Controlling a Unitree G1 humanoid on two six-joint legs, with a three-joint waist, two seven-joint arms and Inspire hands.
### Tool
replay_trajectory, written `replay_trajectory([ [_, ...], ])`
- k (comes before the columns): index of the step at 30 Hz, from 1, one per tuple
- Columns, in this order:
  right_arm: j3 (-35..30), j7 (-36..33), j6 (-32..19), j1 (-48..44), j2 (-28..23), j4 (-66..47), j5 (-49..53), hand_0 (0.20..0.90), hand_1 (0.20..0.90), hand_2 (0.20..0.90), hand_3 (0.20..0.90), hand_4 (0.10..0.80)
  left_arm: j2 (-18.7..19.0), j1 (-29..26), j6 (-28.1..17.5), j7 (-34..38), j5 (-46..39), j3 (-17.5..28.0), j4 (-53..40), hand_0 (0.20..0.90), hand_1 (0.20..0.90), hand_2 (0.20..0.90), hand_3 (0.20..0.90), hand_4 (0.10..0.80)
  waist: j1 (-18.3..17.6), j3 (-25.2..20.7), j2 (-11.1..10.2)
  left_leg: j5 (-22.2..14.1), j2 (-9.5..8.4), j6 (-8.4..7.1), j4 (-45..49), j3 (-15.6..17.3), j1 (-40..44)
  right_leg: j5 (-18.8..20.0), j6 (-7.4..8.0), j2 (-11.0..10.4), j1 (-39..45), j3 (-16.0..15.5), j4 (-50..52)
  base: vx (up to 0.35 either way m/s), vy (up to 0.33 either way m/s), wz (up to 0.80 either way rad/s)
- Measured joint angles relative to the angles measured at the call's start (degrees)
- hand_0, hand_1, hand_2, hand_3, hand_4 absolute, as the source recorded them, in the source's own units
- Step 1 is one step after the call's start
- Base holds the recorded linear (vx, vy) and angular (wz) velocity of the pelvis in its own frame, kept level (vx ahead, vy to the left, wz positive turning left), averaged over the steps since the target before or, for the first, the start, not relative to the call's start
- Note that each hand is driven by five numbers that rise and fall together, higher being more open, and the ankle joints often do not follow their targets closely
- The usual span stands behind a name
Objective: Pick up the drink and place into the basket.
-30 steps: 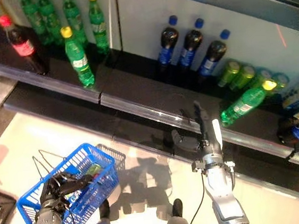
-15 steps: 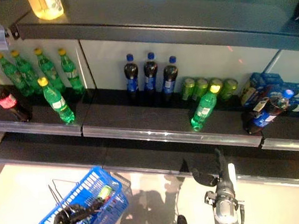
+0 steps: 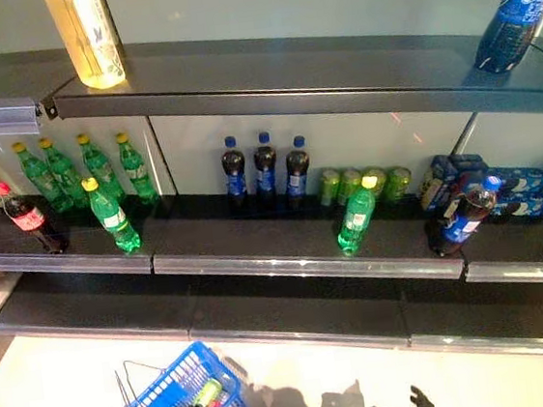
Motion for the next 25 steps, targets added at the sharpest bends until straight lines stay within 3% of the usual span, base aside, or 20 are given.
replay_trajectory([
  [3, 0.0, 3.4, 0.8, -1.4, -0.1, 6.3, 0.1, 0.900, 0.900, 0.900, 0.900, 0.800, 0.3, -1.3, -0.3, -1.6, 0.0, 0.0, 4.7, 0.300, 0.300, 0.300, 0.200, 0.100, 0.6, -1.9, 0.3, -0.1, 0.05, -0.17, 0.0, 0.0, 0.0, -0.1, 0.01, 0.1, 0.0, 0.0, 0.0, 0.000, 0.000, 0.00],
  [7, 0.1, 7.8, 5.6, -2.3, -0.2, 10.5, 0.1, 0.900, 0.900, 0.900, 0.900, 0.800, 1.0, -1.4, 0.0, -3.6, 1.3, -0.1, 7.0, 0.300, 0.300, 0.300, 0.200, 0.100, 1.7, -3.0, 0.5, -0.2, 0.03, -0.20, 0.0, 0.0, 0.1, -0.1, 0.01, 0.0, 0.1, -0.1, 0.0, 0.000, 0.000, 0.00],
  [14, 0.1, 8.1, 9.0, -2.4, -1.3, 10.9, 0.1, 0.900, 0.900, 0.900, 0.900, 0.800, 1.6, -1.5, 1.2, -5.7, 2.3, -1.4, 8.3, 0.300, 0.300, 0.300, 0.200, 0.100, 2.7, -3.5, 1.1, -0.2, 0.03, -0.20, 0.0, -0.1, 0.1, -0.1, 0.00, 0.0, 0.1, -0.2, 0.0, 0.000, 0.000, 0.00],
  [25, 0.1, 8.6, 9.2, -3.7, -1.9, 10.9, -0.1, 0.900, 0.900, 0.900, 0.900, 0.800, 2.2, -1.8, 2.3, -6.5, 3.5, -2.5, 8.3, 0.300, 0.300, 0.300, 0.200, 0.100, 3.0, -3.5, 1.0, -0.2, 0.05, -0.25, 0.0, -0.5, 0.1, -0.1, -0.03, 0.0, 0.5, -1.0, 0.0, 0.005, 0.000, 0.01],
])
